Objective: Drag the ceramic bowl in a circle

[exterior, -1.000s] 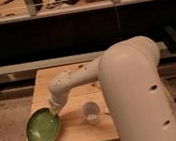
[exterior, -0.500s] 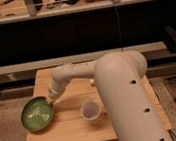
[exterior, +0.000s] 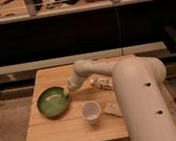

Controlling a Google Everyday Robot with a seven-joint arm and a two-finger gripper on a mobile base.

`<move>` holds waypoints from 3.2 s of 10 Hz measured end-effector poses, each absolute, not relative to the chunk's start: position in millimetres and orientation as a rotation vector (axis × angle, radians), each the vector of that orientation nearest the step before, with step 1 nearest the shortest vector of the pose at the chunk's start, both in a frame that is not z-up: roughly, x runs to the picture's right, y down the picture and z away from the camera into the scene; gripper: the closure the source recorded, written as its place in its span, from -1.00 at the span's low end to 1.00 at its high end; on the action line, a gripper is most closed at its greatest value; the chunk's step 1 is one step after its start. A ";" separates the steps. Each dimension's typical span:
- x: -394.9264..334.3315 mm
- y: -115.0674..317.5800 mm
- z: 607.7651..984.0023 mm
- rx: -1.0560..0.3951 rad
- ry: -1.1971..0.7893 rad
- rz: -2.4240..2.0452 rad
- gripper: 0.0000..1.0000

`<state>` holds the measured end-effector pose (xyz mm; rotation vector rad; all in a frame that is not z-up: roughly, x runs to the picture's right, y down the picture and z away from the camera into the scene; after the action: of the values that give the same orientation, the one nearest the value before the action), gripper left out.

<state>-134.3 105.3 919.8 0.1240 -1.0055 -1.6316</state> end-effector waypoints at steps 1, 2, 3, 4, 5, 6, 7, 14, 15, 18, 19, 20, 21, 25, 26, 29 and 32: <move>-119.9 119.3 917.7 0.086 -1.006 -1.642 1.00; -101.1 131.5 913.1 0.053 -0.995 -1.658 1.00; -83.9 137.4 905.5 0.034 -0.975 -1.673 1.00; -74.0 139.7 898.0 0.031 -0.953 -1.695 1.00; -63.9 138.6 886.9 0.035 -0.922 -1.726 1.00; -57.1 136.1 869.5 0.058 -0.879 -1.784 1.00; -60.0 133.9 861.0 0.078 -0.863 -1.810 1.00; -161.7 148.8 824.7 0.335 -0.962 -2.059 1.00; -179.3 149.1 829.6 0.375 -0.998 -2.072 1.00; -202.9 119.4 850.1 0.479 -1.065 -2.074 1.00; -201.5 105.8 862.3 0.488 -1.090 -2.047 1.00; -198.5 98.1 871.5 0.486 -1.110 -2.021 1.00; -193.5 90.5 883.0 0.474 -1.132 -1.987 1.00; -160.9 76.2 924.4 0.395 -1.179 -1.857 1.00; -137.5 76.5 937.2 0.362 -1.169 -1.837 1.00; -68.8 84.2 949.9 0.308 -1.108 -1.848 1.00; 15.3 105.4 930.3 0.305 -0.978 -1.906 1.00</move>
<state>15.3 105.4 930.3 0.3048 -0.9780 -1.9059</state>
